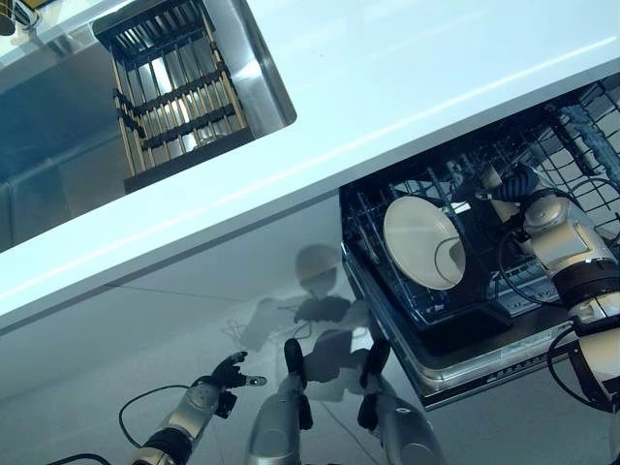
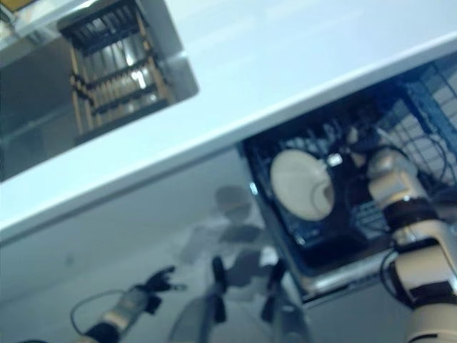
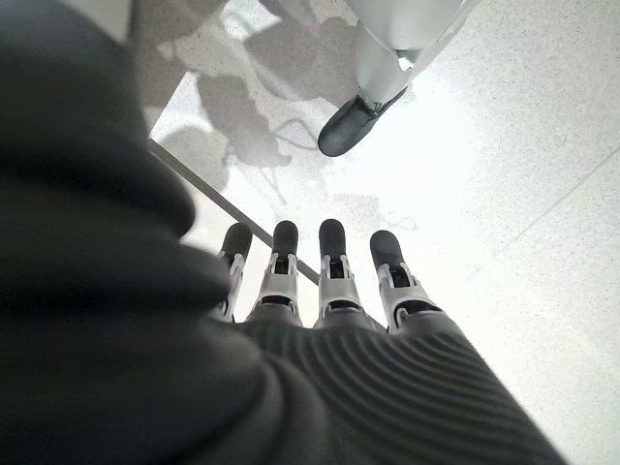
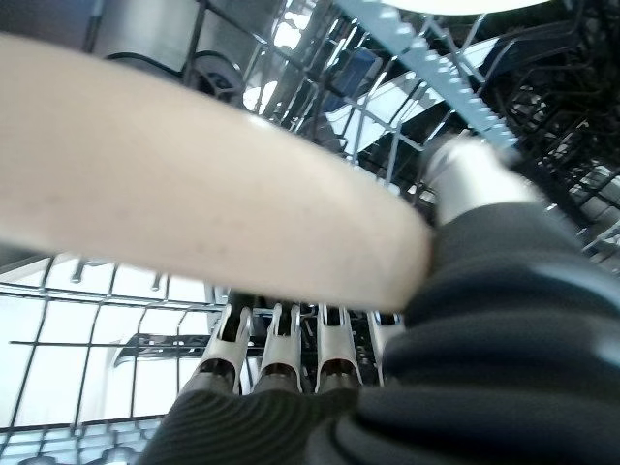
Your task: Take plates into dishwasher
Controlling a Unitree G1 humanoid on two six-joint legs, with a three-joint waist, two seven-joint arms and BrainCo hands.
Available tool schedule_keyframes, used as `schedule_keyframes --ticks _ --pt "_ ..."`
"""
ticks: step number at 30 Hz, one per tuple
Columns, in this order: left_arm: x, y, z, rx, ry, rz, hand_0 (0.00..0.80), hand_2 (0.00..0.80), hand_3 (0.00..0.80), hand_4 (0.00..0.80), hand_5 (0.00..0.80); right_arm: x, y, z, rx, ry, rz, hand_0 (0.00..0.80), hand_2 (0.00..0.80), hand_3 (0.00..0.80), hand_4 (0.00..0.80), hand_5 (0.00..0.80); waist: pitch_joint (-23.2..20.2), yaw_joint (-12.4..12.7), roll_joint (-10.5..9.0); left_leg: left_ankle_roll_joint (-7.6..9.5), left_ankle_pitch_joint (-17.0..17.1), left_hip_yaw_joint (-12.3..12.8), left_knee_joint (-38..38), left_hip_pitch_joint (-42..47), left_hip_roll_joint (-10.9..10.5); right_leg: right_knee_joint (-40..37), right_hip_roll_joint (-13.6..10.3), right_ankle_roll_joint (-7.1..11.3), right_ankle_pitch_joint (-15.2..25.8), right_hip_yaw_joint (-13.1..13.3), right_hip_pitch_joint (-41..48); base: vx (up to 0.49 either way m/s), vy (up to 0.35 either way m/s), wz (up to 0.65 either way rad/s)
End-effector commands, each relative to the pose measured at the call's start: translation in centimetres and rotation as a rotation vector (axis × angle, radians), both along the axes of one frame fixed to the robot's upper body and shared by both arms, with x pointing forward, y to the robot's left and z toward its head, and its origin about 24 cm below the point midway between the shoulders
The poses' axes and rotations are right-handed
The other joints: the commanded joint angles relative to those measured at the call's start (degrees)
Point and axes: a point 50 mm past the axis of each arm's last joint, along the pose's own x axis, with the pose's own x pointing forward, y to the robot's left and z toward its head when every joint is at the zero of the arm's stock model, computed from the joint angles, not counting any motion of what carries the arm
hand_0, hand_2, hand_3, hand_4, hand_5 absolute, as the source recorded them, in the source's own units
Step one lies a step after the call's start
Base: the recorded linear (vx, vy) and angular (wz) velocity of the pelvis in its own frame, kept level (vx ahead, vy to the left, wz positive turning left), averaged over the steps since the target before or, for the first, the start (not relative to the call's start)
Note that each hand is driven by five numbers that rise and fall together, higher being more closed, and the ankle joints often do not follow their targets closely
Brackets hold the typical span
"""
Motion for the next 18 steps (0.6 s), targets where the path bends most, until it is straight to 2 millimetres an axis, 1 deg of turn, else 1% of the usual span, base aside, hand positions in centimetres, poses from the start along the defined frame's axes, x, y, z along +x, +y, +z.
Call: schedule_keyframes --ticks 1,12,14,16,18 --pt "0.4 1.1 0.5 0.023 -0.006 0.017 0.0 0.0 0.0 0.0 0.0 0.0 -0.9 1.7 -0.09 -0.023 -0.058 0.0 0.0 0.0 0.0 0.0 1.21 -0.31 -5.05 -0.4 -5.74 2.02 -0.34 1.12 -1.37 2.71 -0.12 1.67 -10.08 1.81 1.83 0.0 0.0 0.0" --pt "0.0 1.3 0.3 0.024 0.004 0.031 0.0 0.0 0.0 0.0 0.0 -0.1 -0.7 1.7 -0.092 -0.071 -0.05 0.0 0.0 0.0 0.0 0.0 0.85 -0.54 -5.57 -0.39 -5.73 2.2 -0.34 1.54 -1.33 2.06 0.07 1.68 -9.74 1.98 2.69 0.0 0.0 0.0" --pt "-0.2 1.3 0.2 0.024 0.006 0.033 0.0 0.0 0.0 0.0 0.0 -0.1 -0.6 1.8 -0.096 -0.104 -0.049 0.0 0.0 0.0 0.0 0.0 0.71 -0.53 -5.69 -0.38 -5.78 2.25 -0.34 1.79 -1.3 1.9 0.13 1.67 -9.73 1.93 3.07 0.0 0.0 0.0" --pt "-0.3 1.3 0.1 0.023 0.009 0.036 0.0 0.0 0.0 0.0 0.0 -0.1 -0.4 2.2 -0.115 -0.149 -0.037 0.0 0.0 0.0 0.0 0.0 0.5 -0.59 -5.83 -0.3 -5.79 2.19 -0.34 1.91 -1.38 1.73 0.19 1.64 -9.68 1.99 3.32 0.0 0.0 0.0" --pt "-0.6 1.4 -0.1 0.023 0.018 0.039 0.0 0.0 0.0 0.0 0.0 -0.3 0.1 3.2 -0.164 -0.225 -0.019 0.0 0.0 0.0 0.0 0.0 0.15 -0.84 -5.99 -0.2 -5.95 2.25 -0.34 2.33 -1.42 1.74 0.28 1.72 -9.74 2.18 3.72 0.008 0.038 0.01"
